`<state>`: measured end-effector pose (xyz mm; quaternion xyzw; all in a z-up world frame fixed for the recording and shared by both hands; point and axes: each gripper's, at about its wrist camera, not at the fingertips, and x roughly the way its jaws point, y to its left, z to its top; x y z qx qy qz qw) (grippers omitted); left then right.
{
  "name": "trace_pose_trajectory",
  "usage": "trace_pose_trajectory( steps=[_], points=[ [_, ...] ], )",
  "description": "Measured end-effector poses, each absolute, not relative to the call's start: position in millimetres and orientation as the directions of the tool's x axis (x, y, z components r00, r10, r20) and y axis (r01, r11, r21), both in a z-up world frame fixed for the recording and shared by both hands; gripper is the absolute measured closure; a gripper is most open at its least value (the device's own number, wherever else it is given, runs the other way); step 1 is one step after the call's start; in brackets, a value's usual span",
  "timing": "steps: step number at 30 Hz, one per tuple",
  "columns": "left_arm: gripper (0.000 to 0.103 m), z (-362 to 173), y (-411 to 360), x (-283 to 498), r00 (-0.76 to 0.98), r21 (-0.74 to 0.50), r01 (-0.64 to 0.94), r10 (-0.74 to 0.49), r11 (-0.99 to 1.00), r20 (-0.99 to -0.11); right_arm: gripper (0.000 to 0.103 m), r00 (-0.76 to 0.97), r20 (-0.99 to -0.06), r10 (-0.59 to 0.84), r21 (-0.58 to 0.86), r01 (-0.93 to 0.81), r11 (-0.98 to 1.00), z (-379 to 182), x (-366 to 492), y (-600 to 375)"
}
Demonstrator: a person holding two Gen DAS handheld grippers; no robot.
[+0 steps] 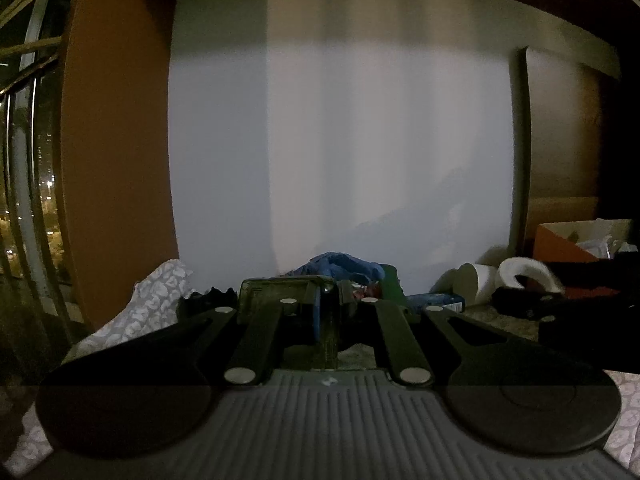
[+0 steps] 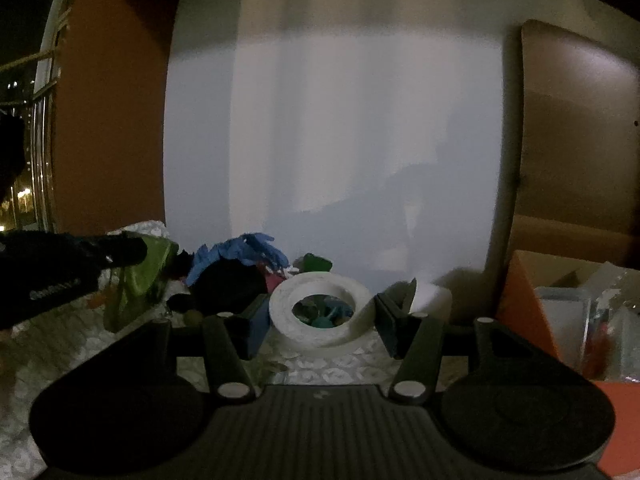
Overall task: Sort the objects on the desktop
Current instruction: 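Carry the green case and white tape roll up to the orange box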
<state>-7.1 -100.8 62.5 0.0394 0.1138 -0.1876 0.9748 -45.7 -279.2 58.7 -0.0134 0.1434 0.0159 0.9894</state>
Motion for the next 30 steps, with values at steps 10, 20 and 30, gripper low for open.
trace_pose_trajectory(
  steps=[10,20,30],
  points=[
    [0.093,67.5,-107.8,-16.3,0.915,0.068,0.339,-0.313,0.938,-0.253,0.05,0.967,-0.253,0.038,-0.014,-0.043,0.999,70.2,-63.0,-282.7],
    [0.093,72.6,-115.4,-27.9,0.922,0.091,0.33,-0.3,0.94,-0.245,0.05,0.97,-0.236,0.052,0.0,-0.054,0.999,69.3,-76.7,-285.8],
    [0.093,79.6,-126.1,-49.1,0.923,0.112,0.346,-0.317,0.932,-0.217,0.05,0.979,-0.198,0.052,0.018,-0.049,0.999,74.2,-103.1,-294.1]
  ],
)
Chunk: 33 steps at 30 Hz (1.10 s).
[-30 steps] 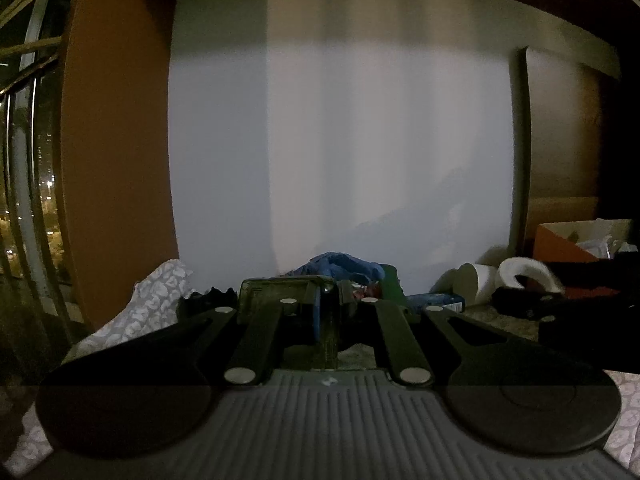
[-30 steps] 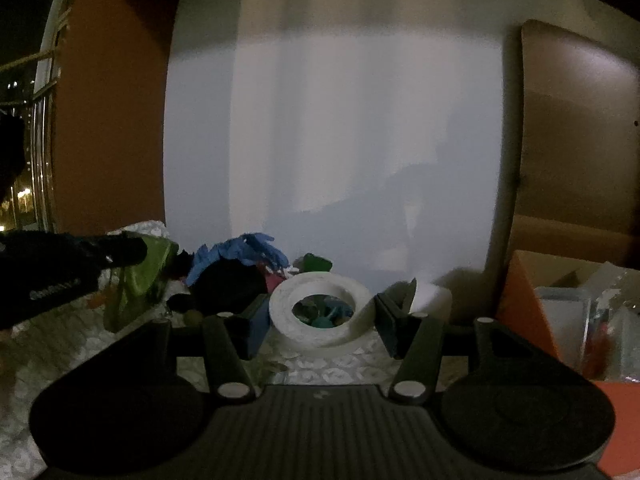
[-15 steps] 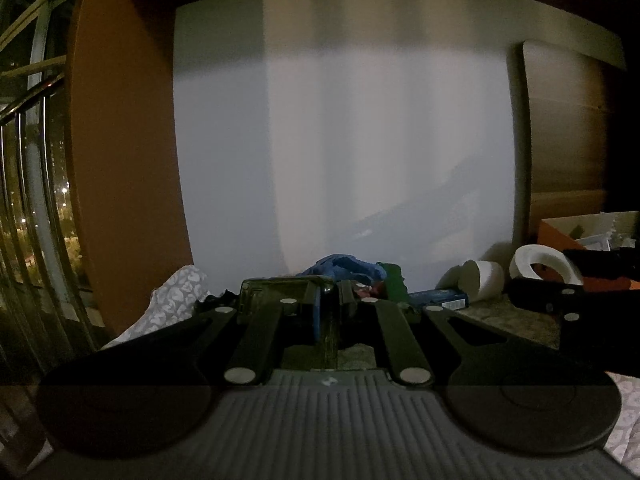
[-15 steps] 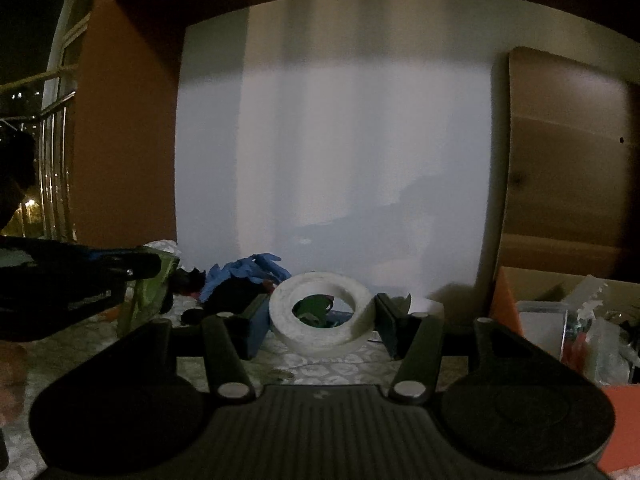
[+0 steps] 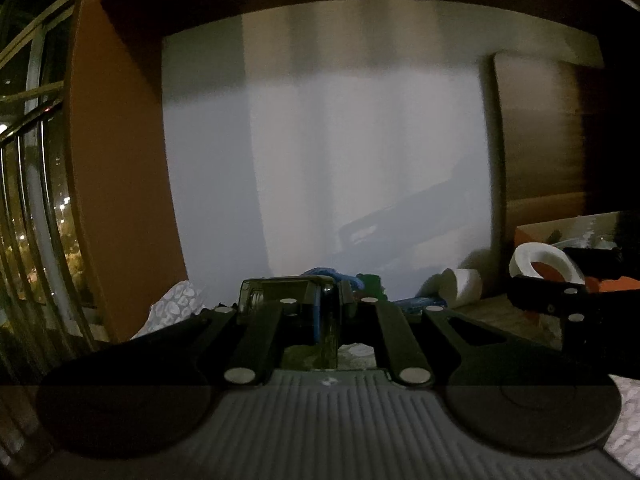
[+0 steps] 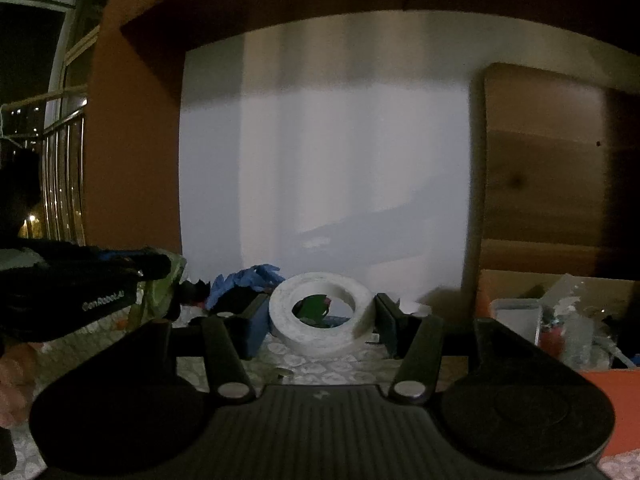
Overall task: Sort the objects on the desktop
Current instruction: 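Carry the green case and white tape roll up to the orange box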
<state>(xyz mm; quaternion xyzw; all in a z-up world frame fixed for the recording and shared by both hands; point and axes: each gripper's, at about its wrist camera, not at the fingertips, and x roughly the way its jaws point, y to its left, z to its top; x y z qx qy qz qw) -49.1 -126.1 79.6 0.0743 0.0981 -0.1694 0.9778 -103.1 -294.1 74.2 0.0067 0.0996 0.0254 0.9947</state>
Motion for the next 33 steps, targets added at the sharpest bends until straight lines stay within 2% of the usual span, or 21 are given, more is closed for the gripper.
trace_pose_trajectory(
  steps=[12,24,33],
  points=[
    [0.093,92.0,-167.9,-90.8,0.901,0.165,0.428,-0.404,0.888,-0.159,0.05,0.992,-0.126,-0.005,0.053,0.012,0.999,78.4,-158.2,-326.7],
    [0.093,102.8,-246.6,-102.8,0.833,0.227,0.554,-0.537,0.801,-0.135,0.05,0.984,-0.062,-0.168,0.118,0.174,0.978,85.2,-201.2,-407.7],
    [0.093,113.1,-296.6,-103.3,0.772,0.249,0.63,-0.627,0.735,-0.105,0.05,0.962,-0.055,-0.266,0.162,0.271,0.949,81.9,-206.0,-461.6]
  ],
)
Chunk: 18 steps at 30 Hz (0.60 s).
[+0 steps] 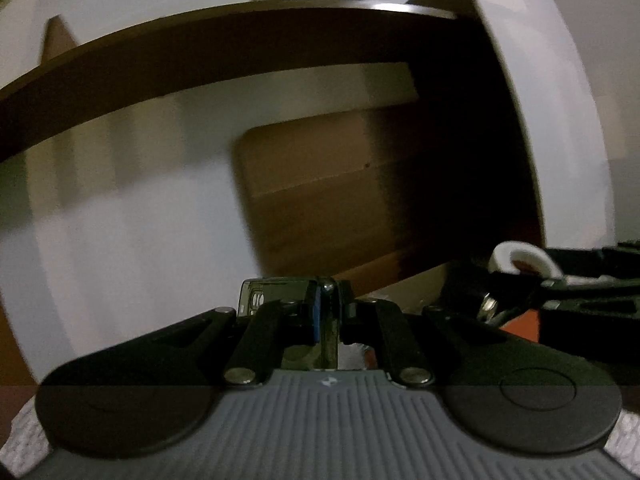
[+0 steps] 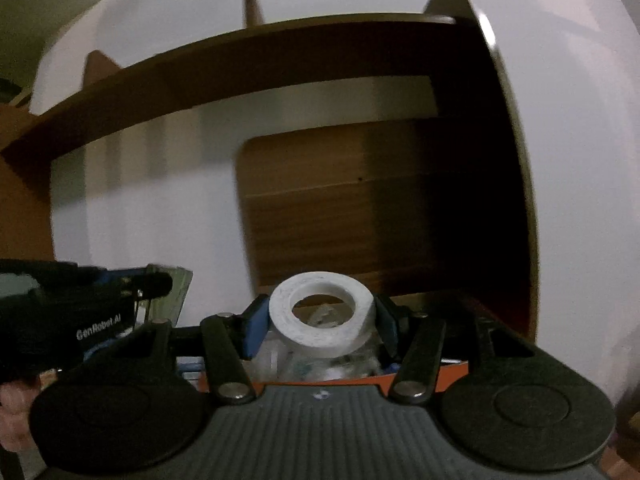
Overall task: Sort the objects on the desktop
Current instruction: 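Carry the green case and white tape roll up to the orange box, then open the left tool to drop the green case while the right tool releases the tape roll into the box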
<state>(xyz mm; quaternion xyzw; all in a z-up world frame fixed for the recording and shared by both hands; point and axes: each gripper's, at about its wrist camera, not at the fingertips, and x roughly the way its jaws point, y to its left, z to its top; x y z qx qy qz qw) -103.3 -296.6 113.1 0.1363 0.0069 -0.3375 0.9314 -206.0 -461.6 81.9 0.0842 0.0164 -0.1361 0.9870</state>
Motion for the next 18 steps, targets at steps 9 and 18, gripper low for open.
trace_pose_trajectory(
  steps=[9,18],
  points=[
    [0.093,108.5,-327.9,-94.0,0.707,0.254,0.698,-0.701,0.669,-0.097,0.05,0.95,-0.079,-0.303,0.174,0.312,0.934,77.2,-187.3,-495.5],
    [0.093,101.1,-341.8,-74.4,0.679,0.243,0.727,-0.724,0.642,-0.122,0.05,0.951,-0.12,-0.287,0.177,0.304,0.936,65.8,-158.0,-511.0]
  ],
)
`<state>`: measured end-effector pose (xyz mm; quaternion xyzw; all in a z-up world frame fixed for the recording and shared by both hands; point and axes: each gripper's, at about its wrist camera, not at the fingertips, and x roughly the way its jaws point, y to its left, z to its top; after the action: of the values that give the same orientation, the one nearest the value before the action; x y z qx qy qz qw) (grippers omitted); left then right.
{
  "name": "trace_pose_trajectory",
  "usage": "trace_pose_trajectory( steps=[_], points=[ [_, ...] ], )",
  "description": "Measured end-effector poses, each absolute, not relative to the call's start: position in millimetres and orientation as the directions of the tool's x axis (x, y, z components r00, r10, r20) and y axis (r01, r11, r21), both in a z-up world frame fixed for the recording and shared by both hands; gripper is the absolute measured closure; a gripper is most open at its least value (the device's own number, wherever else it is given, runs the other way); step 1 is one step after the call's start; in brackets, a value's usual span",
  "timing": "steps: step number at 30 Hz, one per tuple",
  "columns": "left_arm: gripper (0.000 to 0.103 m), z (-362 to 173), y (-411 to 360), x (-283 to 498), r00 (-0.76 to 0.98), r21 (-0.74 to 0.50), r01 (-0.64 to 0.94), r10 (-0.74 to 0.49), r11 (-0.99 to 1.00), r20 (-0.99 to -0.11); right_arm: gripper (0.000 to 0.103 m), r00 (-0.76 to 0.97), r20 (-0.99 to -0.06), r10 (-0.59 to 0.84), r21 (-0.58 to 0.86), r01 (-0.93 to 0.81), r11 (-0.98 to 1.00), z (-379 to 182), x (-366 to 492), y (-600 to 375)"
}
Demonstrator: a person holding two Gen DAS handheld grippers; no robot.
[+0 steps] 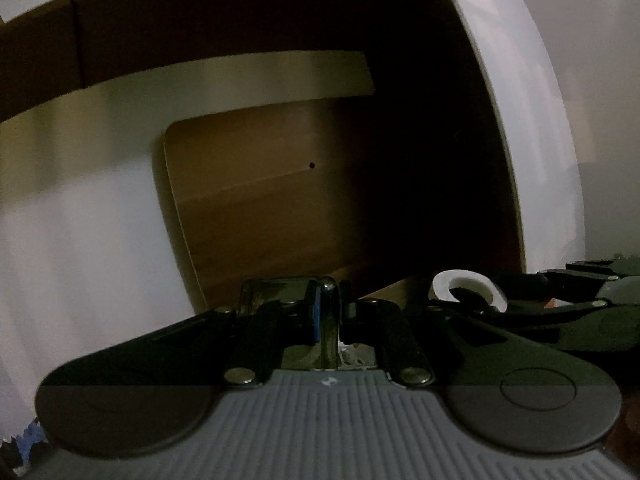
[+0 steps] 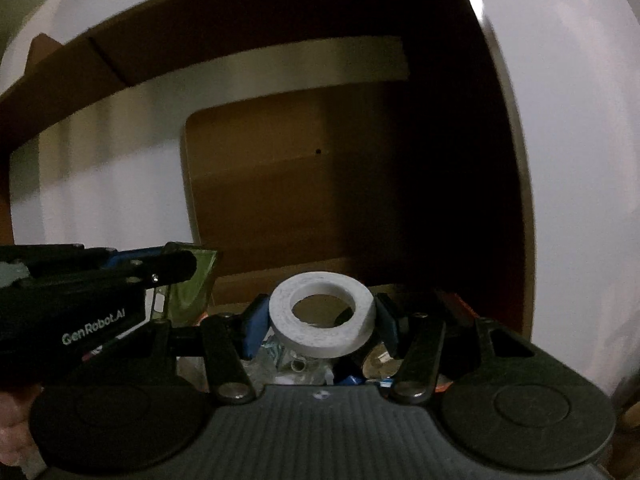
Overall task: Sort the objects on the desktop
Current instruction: 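Open the left tool to drop the green case while the right tool releases the tape roll into the box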
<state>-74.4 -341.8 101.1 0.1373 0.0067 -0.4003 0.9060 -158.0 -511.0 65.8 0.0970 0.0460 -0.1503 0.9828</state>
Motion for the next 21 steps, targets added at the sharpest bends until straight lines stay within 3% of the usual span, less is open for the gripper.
trace_pose_trajectory(
  steps=[21],
  points=[
    [0.092,89.3,-353.3,-62.6,0.676,0.233,0.734,-0.722,0.638,-0.151,0.05,0.933,-0.177,-0.313,0.177,0.343,0.922,37.8,-139.9,-516.4]
  ],
)
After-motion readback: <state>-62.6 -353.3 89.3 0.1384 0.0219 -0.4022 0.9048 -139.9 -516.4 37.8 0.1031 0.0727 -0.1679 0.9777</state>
